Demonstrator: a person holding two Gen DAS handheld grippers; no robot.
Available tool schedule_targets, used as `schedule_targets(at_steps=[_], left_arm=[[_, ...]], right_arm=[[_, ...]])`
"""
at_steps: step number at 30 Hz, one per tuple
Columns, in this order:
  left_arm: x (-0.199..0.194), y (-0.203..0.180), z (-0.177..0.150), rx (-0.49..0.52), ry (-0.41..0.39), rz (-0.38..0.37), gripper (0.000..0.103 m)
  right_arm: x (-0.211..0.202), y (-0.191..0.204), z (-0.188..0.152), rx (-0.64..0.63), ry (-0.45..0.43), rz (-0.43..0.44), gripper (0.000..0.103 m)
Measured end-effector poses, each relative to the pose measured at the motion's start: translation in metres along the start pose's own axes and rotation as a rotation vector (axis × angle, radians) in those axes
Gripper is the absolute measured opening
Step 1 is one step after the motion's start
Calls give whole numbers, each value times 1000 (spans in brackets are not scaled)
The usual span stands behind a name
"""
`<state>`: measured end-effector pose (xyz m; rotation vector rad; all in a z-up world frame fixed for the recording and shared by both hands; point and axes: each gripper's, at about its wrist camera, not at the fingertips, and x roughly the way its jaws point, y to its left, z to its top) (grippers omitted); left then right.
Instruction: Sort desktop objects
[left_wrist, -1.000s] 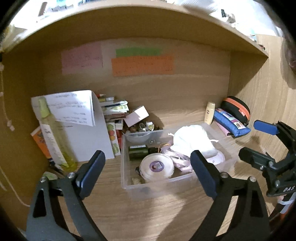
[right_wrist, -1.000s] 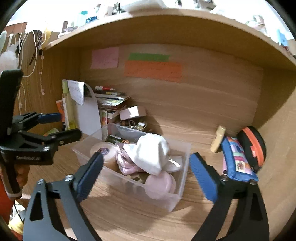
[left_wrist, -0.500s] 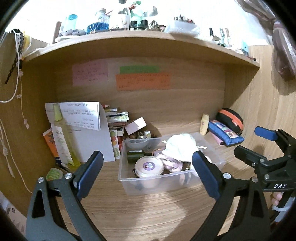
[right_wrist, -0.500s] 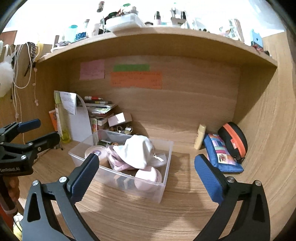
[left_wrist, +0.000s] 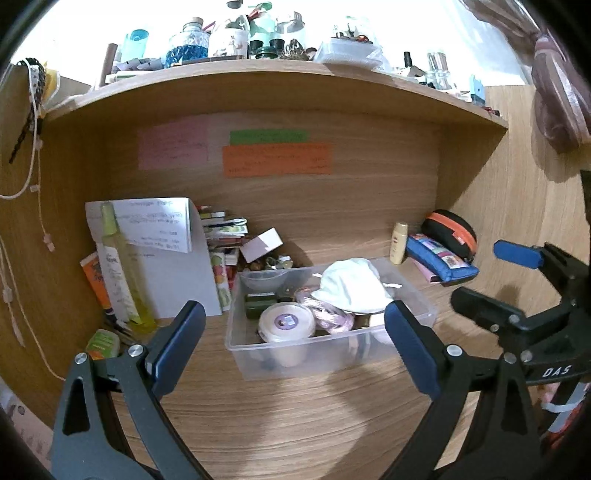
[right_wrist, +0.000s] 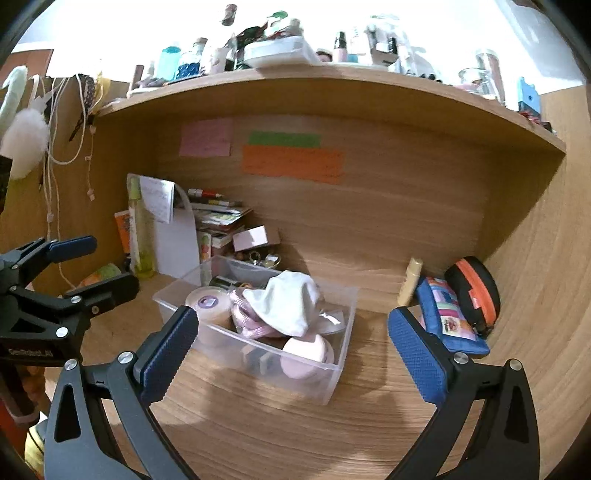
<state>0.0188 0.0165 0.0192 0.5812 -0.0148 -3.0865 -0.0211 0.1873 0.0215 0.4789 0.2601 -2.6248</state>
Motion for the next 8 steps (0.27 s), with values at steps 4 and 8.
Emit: schedule_targets(at_steps=[4,8], left_arm=[[0,2,1,-16,-3,-44,99],[3,5,1,-32,8,-34,99]], right_arm=[[0,0,1,9,-1,15,103],[3,-1,2,17,10,24,103]])
